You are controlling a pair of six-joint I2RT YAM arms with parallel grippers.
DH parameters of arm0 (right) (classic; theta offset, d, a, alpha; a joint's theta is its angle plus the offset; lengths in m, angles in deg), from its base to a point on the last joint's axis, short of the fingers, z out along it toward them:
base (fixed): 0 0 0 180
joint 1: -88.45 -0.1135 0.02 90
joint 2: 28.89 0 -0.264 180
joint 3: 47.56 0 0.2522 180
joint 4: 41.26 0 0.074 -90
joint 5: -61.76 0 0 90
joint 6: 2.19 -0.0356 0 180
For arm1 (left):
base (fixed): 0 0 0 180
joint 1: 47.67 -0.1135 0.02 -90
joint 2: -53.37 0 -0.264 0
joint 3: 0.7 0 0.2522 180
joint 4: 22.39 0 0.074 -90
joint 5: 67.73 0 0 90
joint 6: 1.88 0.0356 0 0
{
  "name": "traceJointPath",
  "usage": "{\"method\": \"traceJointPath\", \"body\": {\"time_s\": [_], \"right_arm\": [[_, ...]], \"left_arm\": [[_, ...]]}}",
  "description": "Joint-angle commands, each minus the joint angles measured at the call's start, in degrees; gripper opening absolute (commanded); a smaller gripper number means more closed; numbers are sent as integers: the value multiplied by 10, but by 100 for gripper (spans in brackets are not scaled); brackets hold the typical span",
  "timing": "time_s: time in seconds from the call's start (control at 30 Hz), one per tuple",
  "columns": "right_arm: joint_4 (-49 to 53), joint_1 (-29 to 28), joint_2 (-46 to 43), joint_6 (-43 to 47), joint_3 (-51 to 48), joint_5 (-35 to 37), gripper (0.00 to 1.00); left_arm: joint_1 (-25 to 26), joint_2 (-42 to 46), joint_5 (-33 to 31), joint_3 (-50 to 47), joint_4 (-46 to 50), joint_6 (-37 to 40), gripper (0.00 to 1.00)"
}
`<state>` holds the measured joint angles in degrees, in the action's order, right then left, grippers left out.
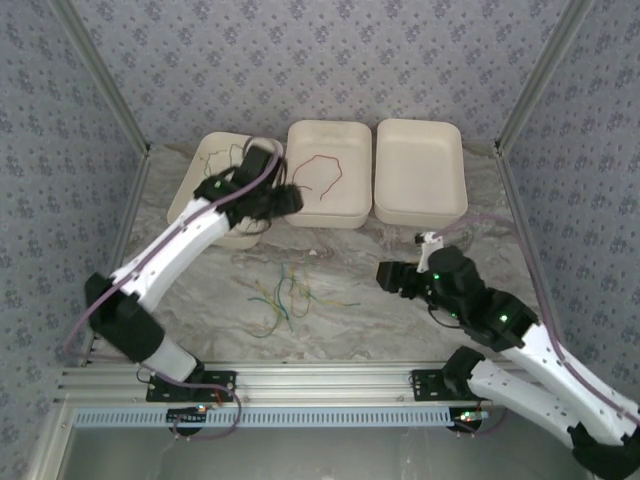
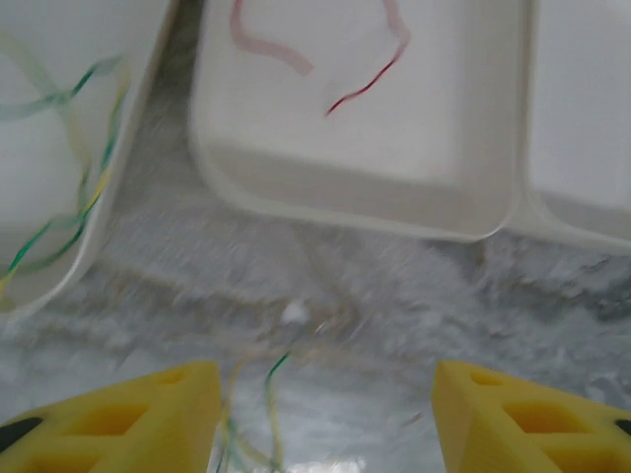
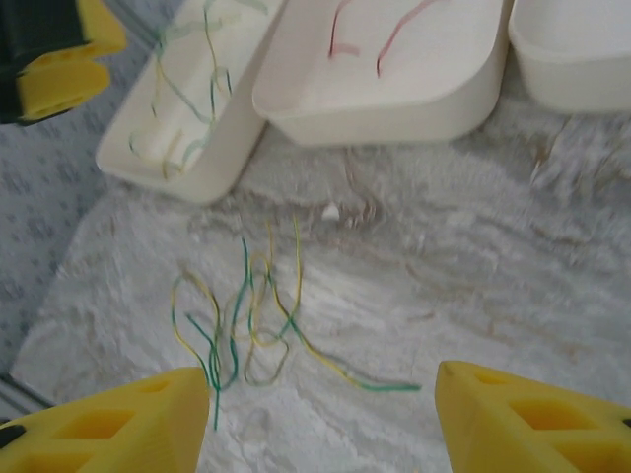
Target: Untangle the cables
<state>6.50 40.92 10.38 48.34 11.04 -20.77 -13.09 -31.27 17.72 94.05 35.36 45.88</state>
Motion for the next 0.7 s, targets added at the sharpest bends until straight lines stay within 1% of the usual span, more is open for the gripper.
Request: {"method": "traceJointPath", "body": {"time_s": [0.0, 0.07, 0.17, 0.23, 0.37, 0.53, 0.6, 0.63, 0.67], "right_arm": [[-49, -78, 51, -60, -24, 84, 64], [-78, -122, 102, -79, -32, 96, 65], [-128, -170, 174, -110, -40, 100, 65], [-158, -194, 216, -125, -43, 101, 66], [-199, -225, 280, -138, -38, 109, 66], [-223, -235, 309, -139, -37, 109, 66], [-222, -235, 312, -142, -38, 110, 66], [-222, -235, 312, -145, -40, 111, 65], [-221, -235, 311, -147, -41, 113, 65]], "left_arm": [[1, 81, -16, -180, -48, -83, 58], [9, 132, -5, -270, -83, -118, 58], [15, 185, -5, -350, -99, -149, 58], [15, 201, -8, -381, -109, -160, 64], [14, 192, 10, -417, -149, -177, 65], [12, 149, 38, -445, -255, -202, 64], [15, 119, 51, -440, -269, -205, 59], [17, 105, 53, -437, -271, -205, 51], [20, 98, 55, -440, -278, -207, 40]]}}
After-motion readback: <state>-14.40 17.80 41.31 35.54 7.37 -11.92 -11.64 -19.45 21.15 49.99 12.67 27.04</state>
